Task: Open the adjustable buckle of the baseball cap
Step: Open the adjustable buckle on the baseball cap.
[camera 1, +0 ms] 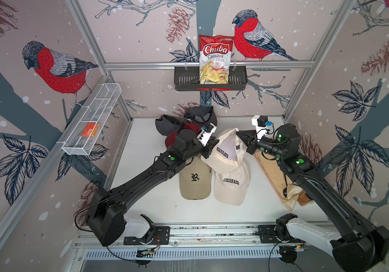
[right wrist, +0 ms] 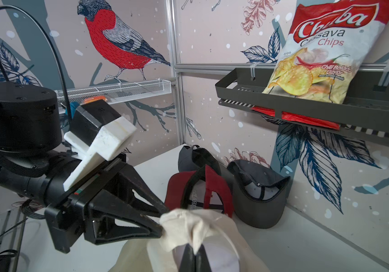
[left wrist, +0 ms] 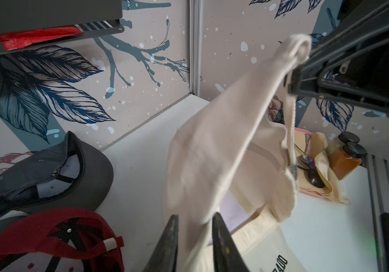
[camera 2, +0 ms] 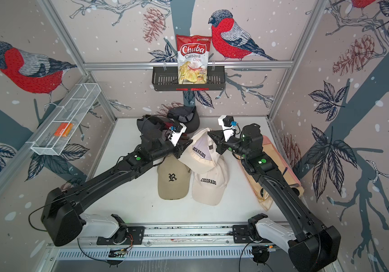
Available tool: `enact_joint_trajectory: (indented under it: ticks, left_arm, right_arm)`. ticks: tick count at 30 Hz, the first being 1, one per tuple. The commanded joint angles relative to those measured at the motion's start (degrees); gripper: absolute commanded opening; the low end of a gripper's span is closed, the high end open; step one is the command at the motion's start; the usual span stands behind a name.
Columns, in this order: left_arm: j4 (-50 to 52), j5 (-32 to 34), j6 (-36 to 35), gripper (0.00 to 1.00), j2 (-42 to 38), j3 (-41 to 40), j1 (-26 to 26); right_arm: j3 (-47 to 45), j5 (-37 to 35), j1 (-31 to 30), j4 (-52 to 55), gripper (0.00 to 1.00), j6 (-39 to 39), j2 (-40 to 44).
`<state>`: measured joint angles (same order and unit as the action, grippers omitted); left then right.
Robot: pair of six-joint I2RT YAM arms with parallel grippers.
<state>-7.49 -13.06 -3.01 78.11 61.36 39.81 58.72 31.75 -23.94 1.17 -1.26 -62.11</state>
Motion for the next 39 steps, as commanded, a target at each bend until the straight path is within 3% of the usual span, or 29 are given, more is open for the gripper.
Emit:
enact_joint_trajectory:
  ticks: [1, 10, 20, 27, 31, 36, 39]
  left_arm:
    - [-3.15, 5.0, -2.71, 0.38, -0.75, 0.13, 0.63]
    - [-5.32, 11.05, -12.14, 0.54, -2.86, 1.52, 3.75]
    - [-2.74, 11.1, -23.97, 0.56, 2.45, 8.93, 3.68]
    - [-4.03, 7.75, -24.87, 0.56, 4.82, 10.26, 3.69]
    - [-3.47, 4.24, -22.75, 0.45, 6.47, 11.77, 3.64]
    - [-5.24, 2.89, -20.35, 0.04, 6.69, 11.57, 3.66]
    - [-5.64, 1.93, -18.58, 0.0, 6.37, 11.4, 3.69]
  right_arm:
    - [1.39, 6.09, 0.56, -4.36, 0.0, 4.64, -1.36]
    - [4.0, 12.65, 1.08, -4.63, 0.0, 7.23, -4.8]
    - [5.9, 17.74, 1.06, -1.99, 0.0, 6.97, -6.49]
    - [8.79, 18.81, 0.15, 4.57, 0.0, 3.89, -9.12]
    - [8.73, 18.55, -0.59, 4.8, 0.0, 3.23, -9.44]
    - [7.34, 16.74, -0.57, 2.49, 0.06, 3.52, -8.84]
    - [6.61, 14.91, -0.57, 1.91, 0.11, 3.3, -8.4]
